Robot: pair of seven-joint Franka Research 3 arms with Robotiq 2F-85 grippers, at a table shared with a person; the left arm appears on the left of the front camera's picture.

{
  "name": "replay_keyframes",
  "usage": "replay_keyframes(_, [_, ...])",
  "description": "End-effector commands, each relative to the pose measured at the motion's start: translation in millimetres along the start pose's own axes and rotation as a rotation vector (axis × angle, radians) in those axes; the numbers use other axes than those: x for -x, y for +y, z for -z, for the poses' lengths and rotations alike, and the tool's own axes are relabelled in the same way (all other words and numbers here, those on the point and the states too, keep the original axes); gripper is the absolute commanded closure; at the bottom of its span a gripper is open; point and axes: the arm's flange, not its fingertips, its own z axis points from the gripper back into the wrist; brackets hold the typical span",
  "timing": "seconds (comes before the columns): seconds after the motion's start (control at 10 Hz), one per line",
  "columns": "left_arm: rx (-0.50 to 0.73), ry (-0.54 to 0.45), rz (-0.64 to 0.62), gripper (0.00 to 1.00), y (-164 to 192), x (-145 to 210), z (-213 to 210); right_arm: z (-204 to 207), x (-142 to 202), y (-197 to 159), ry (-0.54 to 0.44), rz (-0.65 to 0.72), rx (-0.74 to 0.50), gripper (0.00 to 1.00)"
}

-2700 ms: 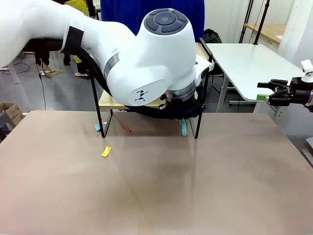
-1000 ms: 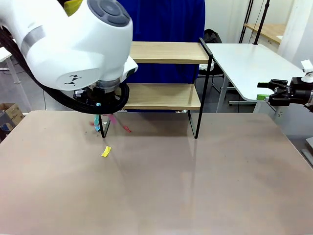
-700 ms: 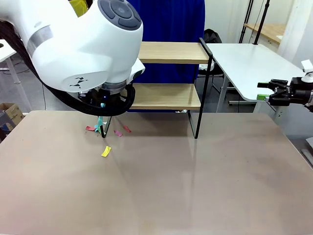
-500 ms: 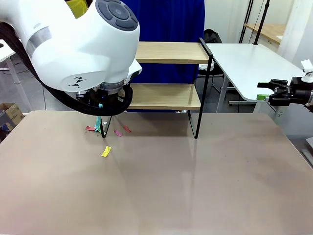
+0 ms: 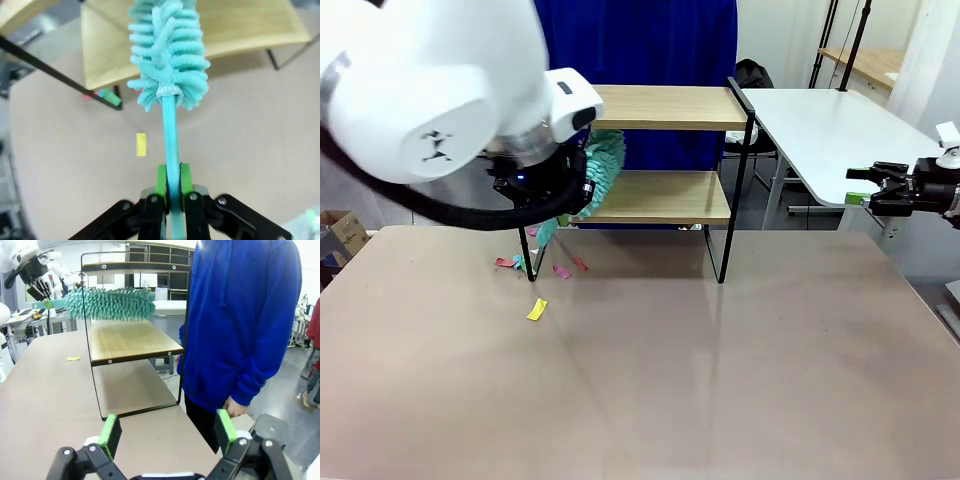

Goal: Clean the shelf.
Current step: Clean the specific section of the Shelf indicated by the human with the Duster.

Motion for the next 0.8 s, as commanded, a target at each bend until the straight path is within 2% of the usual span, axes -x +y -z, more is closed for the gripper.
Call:
replay_keyframes(0.0, [0.162,0.085,0.141,0.87,40.7,23.7,-13.0,0.5,-4.6,0.4,0.007,0.015,0.001,0.00])
replay_keyframes(0.2, [0.257,0.138,0.248,0.87,58.7,31.3,-20.4,0.5,-4.6,0.4,0.007,0.015,0.001,0.00])
replay_keyframes(0.5, [0.415,0.145,0.382,0.87,102.8,38.2,-53.6,0.5,-4.6,0.4,0.007,0.015,0.001,0.00])
replay_keyframes(0.6, [0.440,0.180,0.479,0.87,117.4,40.3,-63.6,0.5,-4.6,0.4,0.007,0.015,0.001,0.00])
replay_keyframes(0.7, [0.413,0.269,0.544,0.87,131.1,43.0,-74.4,0.5,-4.6,0.4,0.007,0.015,0.001,0.00])
